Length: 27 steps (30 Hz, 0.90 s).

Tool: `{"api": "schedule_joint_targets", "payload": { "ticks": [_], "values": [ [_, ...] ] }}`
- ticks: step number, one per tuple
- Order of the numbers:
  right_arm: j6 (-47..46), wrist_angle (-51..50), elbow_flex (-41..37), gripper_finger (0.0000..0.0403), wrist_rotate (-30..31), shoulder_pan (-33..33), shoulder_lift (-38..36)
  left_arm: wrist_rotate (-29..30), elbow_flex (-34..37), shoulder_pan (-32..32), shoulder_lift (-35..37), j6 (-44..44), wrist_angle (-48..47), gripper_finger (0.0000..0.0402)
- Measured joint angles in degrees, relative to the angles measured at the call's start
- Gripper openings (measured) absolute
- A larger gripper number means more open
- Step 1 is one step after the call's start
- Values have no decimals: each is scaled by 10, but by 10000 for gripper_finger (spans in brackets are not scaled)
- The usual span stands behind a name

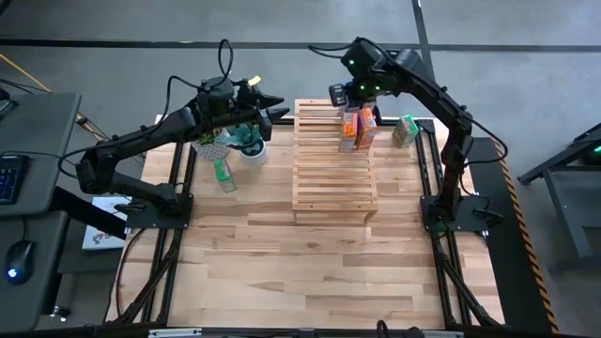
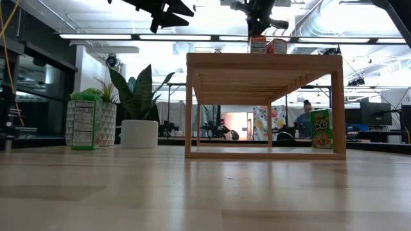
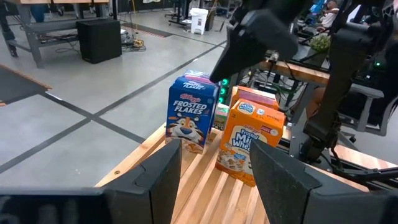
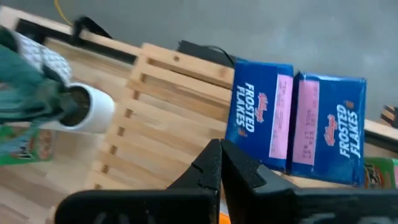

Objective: Stack cereal on shelf
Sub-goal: Put the blue cereal aligned with the other blue cereal box on the shelf, then adjust the orange cereal box on the shelf

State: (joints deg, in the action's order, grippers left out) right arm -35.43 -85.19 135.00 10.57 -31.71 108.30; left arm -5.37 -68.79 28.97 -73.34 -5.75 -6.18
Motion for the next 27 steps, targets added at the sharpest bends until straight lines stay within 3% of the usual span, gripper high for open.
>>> {"api": "schedule_joint_targets", "payload": {
  "ticks": [13, 27],
  "values": [
    [118, -17, -3, 0, -113, 70, -24, 0, 0, 0, 0, 0, 0, 182],
    [273, -18, -3, 0, -131, 105, -26, 0, 0, 0, 0, -1, 0, 182]
  ]
}}
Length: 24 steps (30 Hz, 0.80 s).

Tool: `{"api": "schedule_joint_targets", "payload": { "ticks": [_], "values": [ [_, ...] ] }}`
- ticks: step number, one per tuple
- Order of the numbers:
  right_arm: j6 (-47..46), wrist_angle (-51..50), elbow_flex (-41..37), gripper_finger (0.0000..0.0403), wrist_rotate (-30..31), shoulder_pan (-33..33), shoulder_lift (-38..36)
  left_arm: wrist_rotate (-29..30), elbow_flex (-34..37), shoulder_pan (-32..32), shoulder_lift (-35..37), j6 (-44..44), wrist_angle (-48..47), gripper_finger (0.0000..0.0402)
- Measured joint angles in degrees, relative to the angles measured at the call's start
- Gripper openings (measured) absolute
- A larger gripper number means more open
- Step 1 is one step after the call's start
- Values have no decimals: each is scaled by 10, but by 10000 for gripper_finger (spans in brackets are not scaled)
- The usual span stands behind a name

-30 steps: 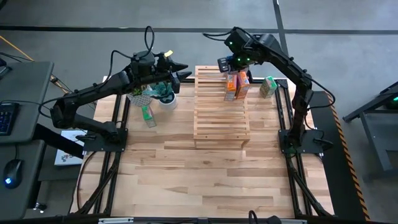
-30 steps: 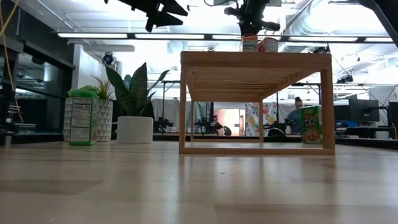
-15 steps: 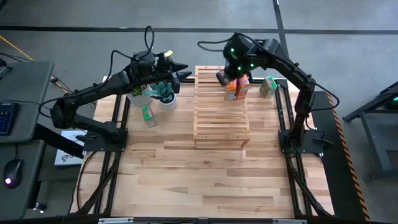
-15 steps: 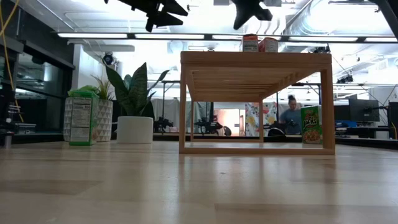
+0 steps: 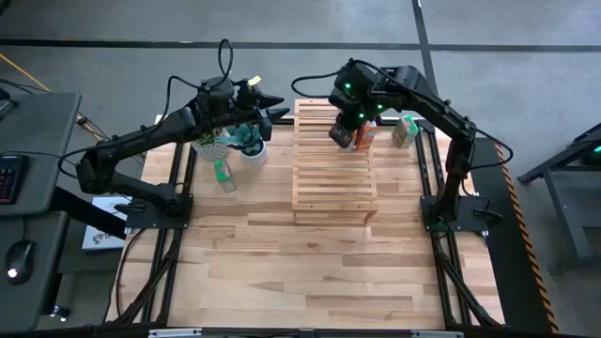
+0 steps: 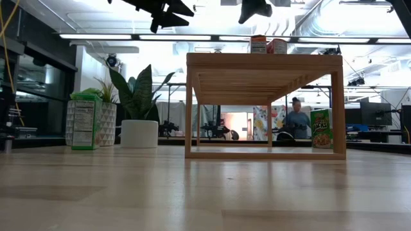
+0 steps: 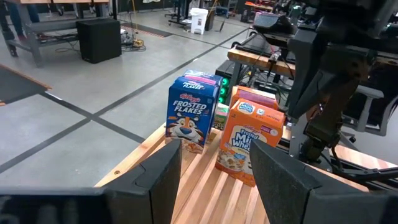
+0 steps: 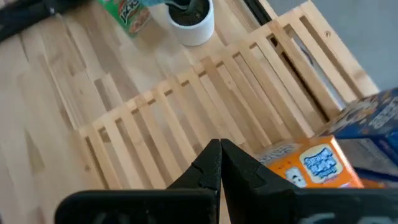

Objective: Stack cereal on shelf
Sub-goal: Adjust the orange cereal box on the shelf

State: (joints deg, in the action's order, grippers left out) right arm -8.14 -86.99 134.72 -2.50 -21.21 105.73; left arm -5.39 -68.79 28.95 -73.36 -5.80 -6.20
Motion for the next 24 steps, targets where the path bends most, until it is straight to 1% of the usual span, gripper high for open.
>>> {"api": "schedule_joint_targets", "payload": {
  "ticks": [3, 6, 12, 16, 19, 21, 24],
  "values": [
    [38, 0, 0, 0, 1, 0, 1, 0, 0, 0, 0, 0, 0, 182],
    [71, 1, -2, 0, 15, 0, 3, 0, 0, 0, 0, 0, 0, 182],
    [158, 2, -41, 0, 29, -2, 5, 0, 0, 0, 0, -6, 0, 182],
    [175, 18, -71, 0, 32, -2, 6, 0, 0, 0, 0, -6, 0, 182],
    [177, 21, -94, 0, 51, -2, 4, 0, 0, 0, 0, -6, 0, 182],
    [184, 18, -103, 0, 66, -2, 6, 0, 0, 0, 0, -6, 0, 182],
    [208, 17, -107, 0, 69, -2, 5, 0, 0, 0, 0, -6, 0, 182]
  ]
}}
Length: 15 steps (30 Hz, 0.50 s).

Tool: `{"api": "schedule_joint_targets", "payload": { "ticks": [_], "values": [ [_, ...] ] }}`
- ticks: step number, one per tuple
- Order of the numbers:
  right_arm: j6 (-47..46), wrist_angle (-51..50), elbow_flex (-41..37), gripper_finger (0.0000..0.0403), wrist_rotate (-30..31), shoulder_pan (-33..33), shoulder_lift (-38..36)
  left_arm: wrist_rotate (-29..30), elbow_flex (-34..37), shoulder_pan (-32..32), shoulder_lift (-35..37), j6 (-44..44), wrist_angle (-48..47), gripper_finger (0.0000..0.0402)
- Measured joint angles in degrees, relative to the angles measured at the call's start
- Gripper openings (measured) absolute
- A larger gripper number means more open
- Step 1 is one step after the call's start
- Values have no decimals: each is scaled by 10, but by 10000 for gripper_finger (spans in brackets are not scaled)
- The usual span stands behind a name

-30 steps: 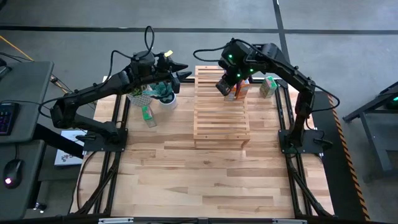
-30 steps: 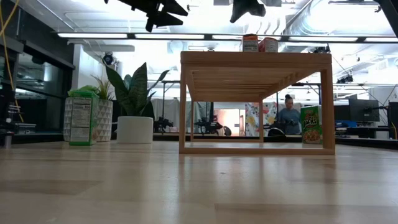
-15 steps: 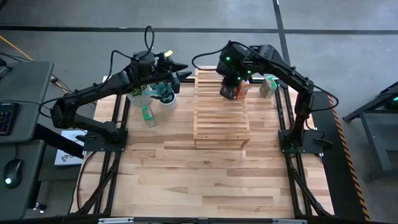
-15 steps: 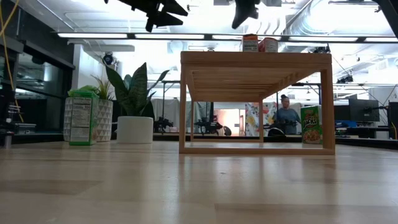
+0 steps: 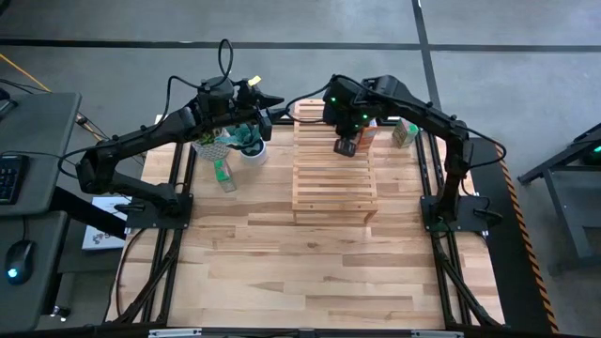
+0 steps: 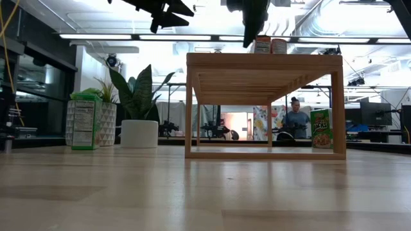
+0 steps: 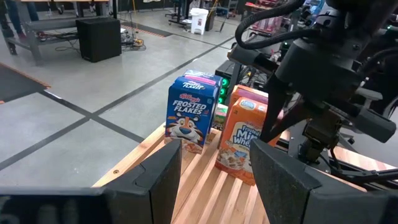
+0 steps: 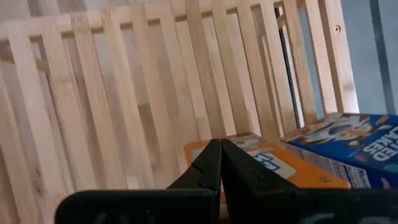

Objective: Stack cereal on shelf
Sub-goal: Adjust the orange cereal box on the shelf

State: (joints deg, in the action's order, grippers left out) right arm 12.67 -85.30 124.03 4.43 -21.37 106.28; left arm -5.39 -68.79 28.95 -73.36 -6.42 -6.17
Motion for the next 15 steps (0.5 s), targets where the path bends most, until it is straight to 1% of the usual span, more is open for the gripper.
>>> {"api": "schedule_joint_targets", "payload": {
  "ticks": [9, 15],
  "values": [
    [63, 16, 0, 0, 12, 0, 0, 0, 0, 0, 0, 0, 0, 182],
    [78, 33, 0, 0, 9, 0, 0, 0, 0, 0, 0, 4, 0, 182]
  ]
}}
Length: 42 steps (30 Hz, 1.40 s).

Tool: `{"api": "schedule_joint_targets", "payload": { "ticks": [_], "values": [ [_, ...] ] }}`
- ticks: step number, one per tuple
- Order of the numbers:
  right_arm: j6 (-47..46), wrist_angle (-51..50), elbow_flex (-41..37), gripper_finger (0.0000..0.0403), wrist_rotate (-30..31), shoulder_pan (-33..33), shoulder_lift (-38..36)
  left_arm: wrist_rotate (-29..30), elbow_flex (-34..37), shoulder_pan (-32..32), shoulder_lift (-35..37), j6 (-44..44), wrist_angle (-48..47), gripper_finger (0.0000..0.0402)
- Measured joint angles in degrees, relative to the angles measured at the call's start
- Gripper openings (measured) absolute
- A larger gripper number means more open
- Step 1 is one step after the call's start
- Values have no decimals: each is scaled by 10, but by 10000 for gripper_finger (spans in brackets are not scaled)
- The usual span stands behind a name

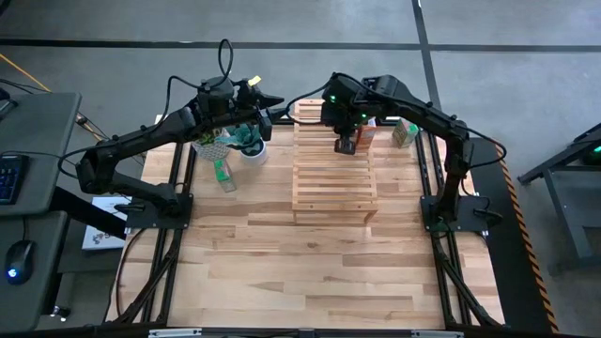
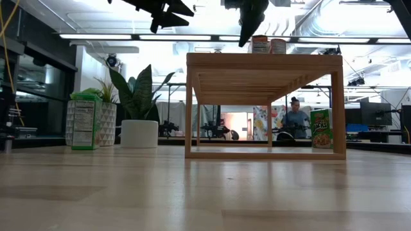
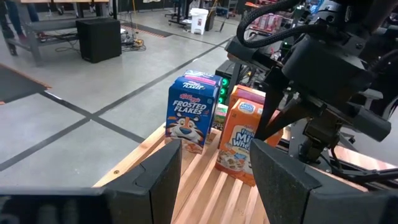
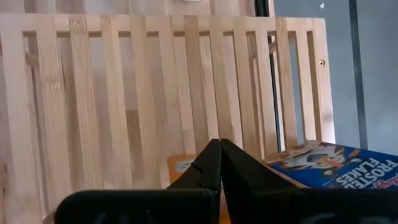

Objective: Stack cereal on shelf
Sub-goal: Adjust the orange cereal box on the shelf, then put the left green cereal box on the shelf

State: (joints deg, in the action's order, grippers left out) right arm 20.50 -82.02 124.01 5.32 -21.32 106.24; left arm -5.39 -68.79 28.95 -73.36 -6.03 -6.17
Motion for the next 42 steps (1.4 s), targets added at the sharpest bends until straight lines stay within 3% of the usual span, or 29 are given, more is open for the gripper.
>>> {"api": "schedule_joint_targets", "payload": {
  "ticks": [8, 20, 23, 28, 33, 37, 42],
  "values": [
    [-15, 47, 0, 0, -70, 4, -33, -15, 0, 10, 12, 30, -2, 182],
    [-121, 76, 0, 0, -119, 12, -123, -187, 0, 33, 73, 56, -78, 182],
    [-132, 71, 0, 0, -117, 22, -148, -206, 14, 31, 98, 40, -86, 182],
    [-173, 41, -1, 0, -60, 36, -185, -178, 101, 29, 171, -29, -29, 182],
    [-213, 3, -1, 0, 13, 42, -209, -101, 173, 29, 239, -117, 4, 182],
    [-239, -27, -2, 0, 47, 42, -224, -51, 163, 29, 271, -125, -87, 182],
    [-264, -52, -2, 0, 96, 42, -242, 14, 110, 29, 276, -125, -272, 184]
  ]
}}
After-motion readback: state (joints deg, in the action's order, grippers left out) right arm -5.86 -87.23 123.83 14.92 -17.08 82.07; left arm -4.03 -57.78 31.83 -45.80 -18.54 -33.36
